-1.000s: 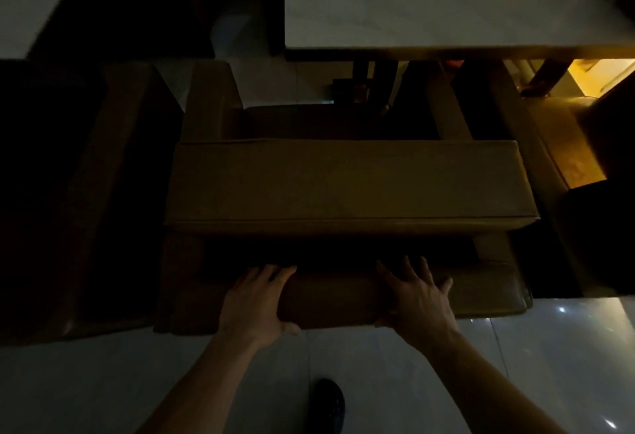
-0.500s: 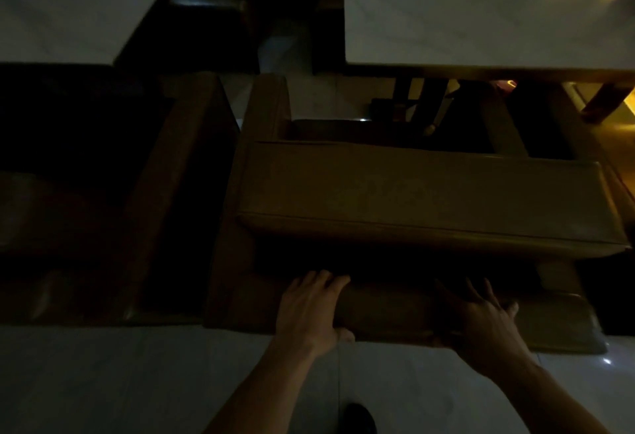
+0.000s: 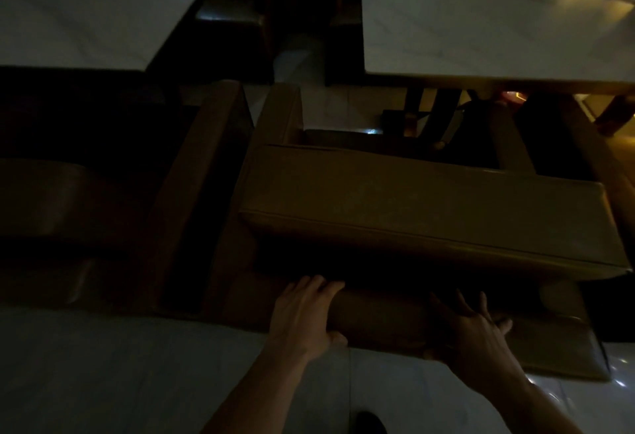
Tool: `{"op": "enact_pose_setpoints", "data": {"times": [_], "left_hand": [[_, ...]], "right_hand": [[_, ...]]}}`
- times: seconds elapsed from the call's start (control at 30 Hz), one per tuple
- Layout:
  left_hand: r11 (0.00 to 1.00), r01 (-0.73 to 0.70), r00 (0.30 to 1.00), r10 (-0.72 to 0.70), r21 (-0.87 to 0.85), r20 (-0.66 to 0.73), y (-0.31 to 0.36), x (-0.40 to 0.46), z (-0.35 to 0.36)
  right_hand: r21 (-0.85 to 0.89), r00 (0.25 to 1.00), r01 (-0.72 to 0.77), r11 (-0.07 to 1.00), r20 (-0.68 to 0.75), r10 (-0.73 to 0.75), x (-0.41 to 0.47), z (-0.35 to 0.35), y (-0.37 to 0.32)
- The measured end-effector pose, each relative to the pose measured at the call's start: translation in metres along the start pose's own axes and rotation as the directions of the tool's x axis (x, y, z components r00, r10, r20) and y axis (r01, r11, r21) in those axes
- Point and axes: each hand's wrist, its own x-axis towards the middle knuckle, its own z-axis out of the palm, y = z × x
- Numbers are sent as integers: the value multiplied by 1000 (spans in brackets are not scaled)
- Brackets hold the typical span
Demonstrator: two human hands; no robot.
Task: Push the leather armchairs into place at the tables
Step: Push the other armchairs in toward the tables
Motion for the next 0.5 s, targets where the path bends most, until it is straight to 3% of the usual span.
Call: {"op": "enact_pose_setpoints", "data": {"times": [0.5], "left_hand": [[1000,-18,996,18,-9,88,-13,-6,-3]], "right_hand": [[0,991,-22,1000,133,22,5,0,-4]]}}
